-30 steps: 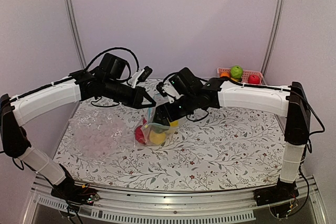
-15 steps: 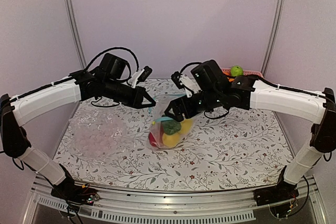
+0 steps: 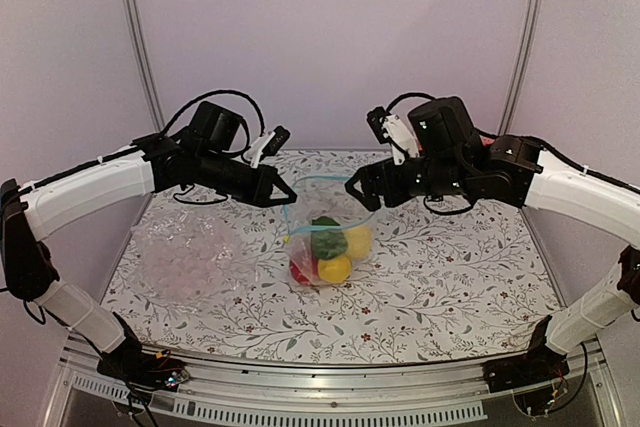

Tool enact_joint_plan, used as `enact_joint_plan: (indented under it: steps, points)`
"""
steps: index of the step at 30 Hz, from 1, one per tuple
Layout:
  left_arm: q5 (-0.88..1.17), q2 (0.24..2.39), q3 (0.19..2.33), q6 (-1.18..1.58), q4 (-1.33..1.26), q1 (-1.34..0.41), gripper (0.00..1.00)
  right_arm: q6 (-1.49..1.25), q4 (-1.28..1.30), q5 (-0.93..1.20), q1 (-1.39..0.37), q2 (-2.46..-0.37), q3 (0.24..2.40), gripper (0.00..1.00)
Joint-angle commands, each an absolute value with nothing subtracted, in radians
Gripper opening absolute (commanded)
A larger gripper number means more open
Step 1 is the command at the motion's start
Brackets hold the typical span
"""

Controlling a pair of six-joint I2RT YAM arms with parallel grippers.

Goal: Place the food in the zip-top bag and seal the zipper
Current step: Pick up the fake fruit from the bin.

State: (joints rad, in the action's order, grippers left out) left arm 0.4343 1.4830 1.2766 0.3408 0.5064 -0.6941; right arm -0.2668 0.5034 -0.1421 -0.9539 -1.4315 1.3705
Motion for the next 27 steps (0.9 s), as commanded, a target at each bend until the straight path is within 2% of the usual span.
enact_joint_plan:
  steps: [1,5,13,20,27]
  points:
    - [0.436,1.471,1.279,0.329,0.511,-0.706,0.0,-0.271,0.58,-0.255,-0.941,-1.433,1.412,0.89]
    - [0.437,1.464,1.279,0.33,0.51,-0.706,0.0,-0.279,0.645,-0.356,-0.897,-1.416,1.435,0.9]
    - [0.434,1.452,1.279,0.328,0.508,-0.706,0.0,-0.268,0.719,-0.367,-0.611,-1.449,1.46,0.88]
    - [0.421,1.449,1.28,0.321,0.512,-0.706,0.0,-0.216,0.74,-0.265,-0.373,-1.665,1.601,0.83]
    - [0.424,1.45,1.279,0.323,0.512,-0.707,0.0,-0.152,0.798,-0.115,-0.254,-1.946,1.902,0.81]
